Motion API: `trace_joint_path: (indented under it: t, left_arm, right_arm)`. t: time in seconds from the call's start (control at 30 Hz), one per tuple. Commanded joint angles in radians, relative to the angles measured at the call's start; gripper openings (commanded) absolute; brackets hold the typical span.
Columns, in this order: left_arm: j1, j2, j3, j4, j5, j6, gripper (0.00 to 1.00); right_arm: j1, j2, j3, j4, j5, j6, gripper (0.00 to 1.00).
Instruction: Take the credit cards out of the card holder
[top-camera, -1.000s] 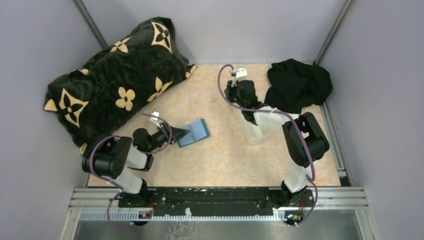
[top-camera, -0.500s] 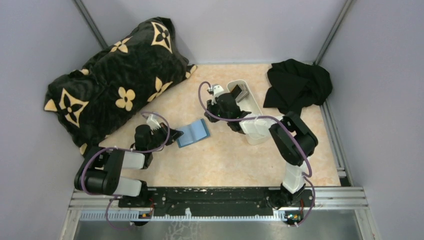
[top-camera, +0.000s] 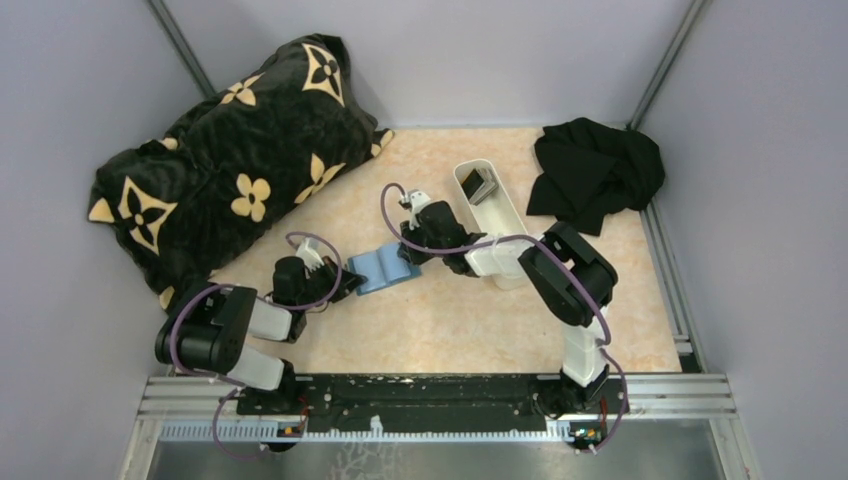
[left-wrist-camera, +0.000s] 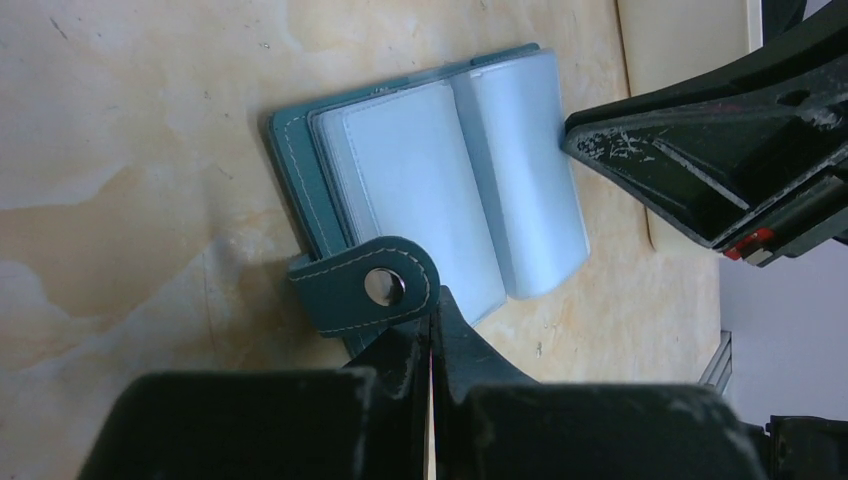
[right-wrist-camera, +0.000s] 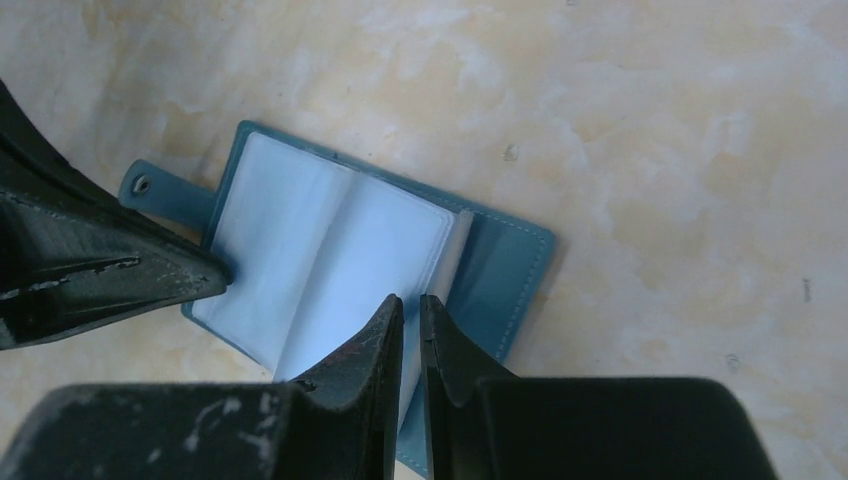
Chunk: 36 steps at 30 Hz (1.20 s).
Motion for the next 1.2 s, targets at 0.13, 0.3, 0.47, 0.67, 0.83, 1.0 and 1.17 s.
trace_joint_path:
  t: [0.13, 0.3, 0.47, 0.67, 0.83, 1.0, 1.17]
  left_arm:
    - [-0.003, 0.049, -0.008, 0.03, 0.007, -0.003, 0.0]
    - [-0.003, 0.062, -0.008, 0.048, 0.017, -0.008, 0.0]
    - [-0.003, 0.07, -0.01, 0.068, 0.024, -0.015, 0.0]
    - [-0.004, 0.082, -0.011, 0.079, 0.031, -0.017, 0.0]
    - [-0.003, 0.09, -0.014, 0.092, 0.033, -0.02, 0.0]
    - [-0.003, 0.096, -0.01, 0.095, 0.036, -0.019, 0.0]
    - [-0.003, 0.109, -0.006, 0.115, 0.044, -0.024, 0.0]
  right_arm:
    - [0.057, 0.02, 0.018, 0.038, -0.044, 0.021, 0.12]
    - [0.065, 0.029, 0.03, 0.04, -0.071, 0.027, 0.12]
    - [0.087, 0.038, 0.054, 0.037, -0.083, 0.029, 0.12]
    - [0.091, 0.009, 0.091, 0.026, -0.097, 0.022, 0.12]
    - [0.091, -0.058, 0.102, 0.003, -0.061, -0.002, 0.12]
    - [0.091, -0.122, 0.094, -0.016, -0.008, -0.025, 0.12]
    - [0.089, -0.135, 0.084, -0.02, 0.016, -0.028, 0.11]
